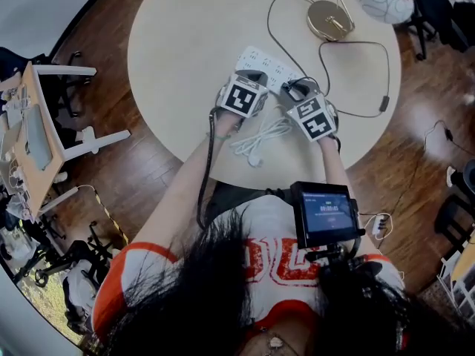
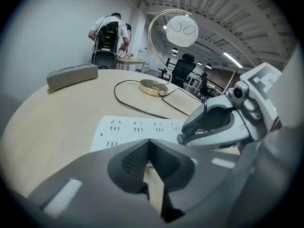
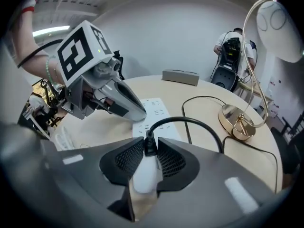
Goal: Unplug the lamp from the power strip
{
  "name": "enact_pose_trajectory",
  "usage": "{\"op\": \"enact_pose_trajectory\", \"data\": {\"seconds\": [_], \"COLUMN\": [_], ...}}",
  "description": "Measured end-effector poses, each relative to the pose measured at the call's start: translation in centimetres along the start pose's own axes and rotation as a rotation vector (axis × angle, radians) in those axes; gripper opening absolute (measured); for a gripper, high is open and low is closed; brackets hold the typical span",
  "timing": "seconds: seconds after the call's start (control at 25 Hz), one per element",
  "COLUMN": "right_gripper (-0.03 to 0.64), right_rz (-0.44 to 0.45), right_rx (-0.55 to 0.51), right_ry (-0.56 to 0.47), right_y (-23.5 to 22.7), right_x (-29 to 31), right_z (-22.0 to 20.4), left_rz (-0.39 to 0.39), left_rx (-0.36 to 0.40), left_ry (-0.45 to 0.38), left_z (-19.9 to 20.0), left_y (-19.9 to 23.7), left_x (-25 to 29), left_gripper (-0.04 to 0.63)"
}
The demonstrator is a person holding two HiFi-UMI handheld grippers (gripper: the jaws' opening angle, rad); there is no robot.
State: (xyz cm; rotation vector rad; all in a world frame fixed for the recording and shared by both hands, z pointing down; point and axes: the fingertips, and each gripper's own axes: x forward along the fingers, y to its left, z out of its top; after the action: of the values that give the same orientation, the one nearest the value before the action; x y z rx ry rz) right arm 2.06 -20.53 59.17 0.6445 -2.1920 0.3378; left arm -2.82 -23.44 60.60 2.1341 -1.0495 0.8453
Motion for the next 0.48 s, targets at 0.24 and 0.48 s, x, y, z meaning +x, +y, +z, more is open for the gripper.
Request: {"op": "enact_pose_trajectory", "data": {"seconds": [0.24, 0.48], "right_gripper": [0.087, 0.054], "right_rz": [0.018, -0.055], "right_rx": [-0.044, -0.046], "right_ry": [0.047, -0.02], "right_y": [0.41, 0.39], "right_x": [0.18, -0.2], "right_z": [0.12, 0.63], "left_rz": [0.013, 0.075], "left_rx": [-0.091, -0.055], "left_ry": [0.033, 0.094], "left_z": [-0.12, 0.08], "left_y": [0.21, 0.5], "left_x": [-0.16, 0.09], "left_gripper": [0.0, 0.0]}}
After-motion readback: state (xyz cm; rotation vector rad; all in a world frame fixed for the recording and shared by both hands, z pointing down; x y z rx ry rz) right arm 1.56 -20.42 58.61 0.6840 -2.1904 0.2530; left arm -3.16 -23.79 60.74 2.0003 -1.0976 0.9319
